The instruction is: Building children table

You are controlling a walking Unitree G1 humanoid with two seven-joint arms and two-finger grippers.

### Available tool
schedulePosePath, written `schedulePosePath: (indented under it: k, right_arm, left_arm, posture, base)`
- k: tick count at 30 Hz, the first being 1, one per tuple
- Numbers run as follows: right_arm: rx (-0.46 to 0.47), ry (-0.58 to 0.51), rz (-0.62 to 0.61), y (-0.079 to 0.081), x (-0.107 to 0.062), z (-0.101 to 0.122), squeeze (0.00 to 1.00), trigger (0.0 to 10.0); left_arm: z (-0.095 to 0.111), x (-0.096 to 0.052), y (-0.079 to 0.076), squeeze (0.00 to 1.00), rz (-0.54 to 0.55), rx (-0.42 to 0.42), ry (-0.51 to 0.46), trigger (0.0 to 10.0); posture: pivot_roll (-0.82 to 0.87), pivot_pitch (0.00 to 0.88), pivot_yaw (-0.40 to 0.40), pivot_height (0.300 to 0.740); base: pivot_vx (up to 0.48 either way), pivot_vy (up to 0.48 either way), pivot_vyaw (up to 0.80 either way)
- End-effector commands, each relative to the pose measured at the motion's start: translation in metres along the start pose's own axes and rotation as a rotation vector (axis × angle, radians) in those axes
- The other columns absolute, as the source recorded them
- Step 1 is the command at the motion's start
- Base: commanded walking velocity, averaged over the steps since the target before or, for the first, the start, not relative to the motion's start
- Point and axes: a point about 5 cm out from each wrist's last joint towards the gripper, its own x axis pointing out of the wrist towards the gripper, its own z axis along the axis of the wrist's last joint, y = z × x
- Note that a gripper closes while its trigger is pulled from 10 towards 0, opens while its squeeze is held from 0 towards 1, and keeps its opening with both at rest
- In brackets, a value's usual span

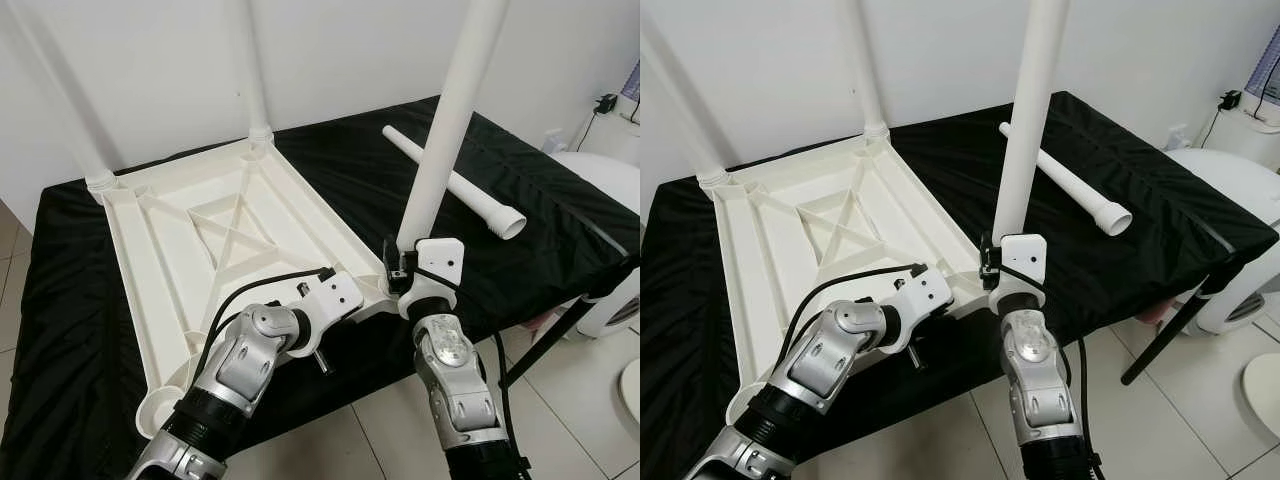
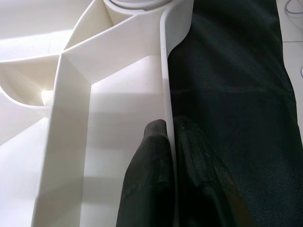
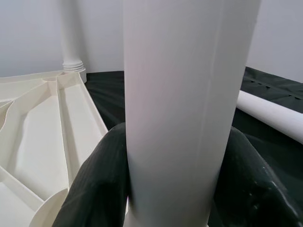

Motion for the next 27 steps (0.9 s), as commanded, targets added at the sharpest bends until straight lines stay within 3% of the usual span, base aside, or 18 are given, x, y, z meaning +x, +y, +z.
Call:
schedulePosePath:
  k: [1,13,27]
  right_arm:
    - [0.011,0.109,-0.056,-0.003,-0.003,-0.020,0.00,10.0]
    - [0.009,0.107,-0.115,0.000,-0.002,-0.021,0.00,10.0]
    - [0.079,0.110,-0.123,0.017,-0.001,-0.023,0.00,10.0]
  left_arm:
    - [0.038,-0.009,0.008,0.00,0.122,0.067,-0.168,10.0]
    - [0.039,-0.010,0.009,0.00,0.129,0.068,-0.170,10.0]
    - [0.041,-0.012,0.010,0.00,0.126,0.074,-0.168,10.0]
  posture:
    - [-0.10,0.068,0.073,0.740]
    - [-0.09,0.065,0.072,0.740]
    - [-0.08,0.068,0.081,0.740]
  base:
    - [0.000,0.000,0.00]
    - [0.000,0.000,0.00]
    - [0.000,0.000,0.00]
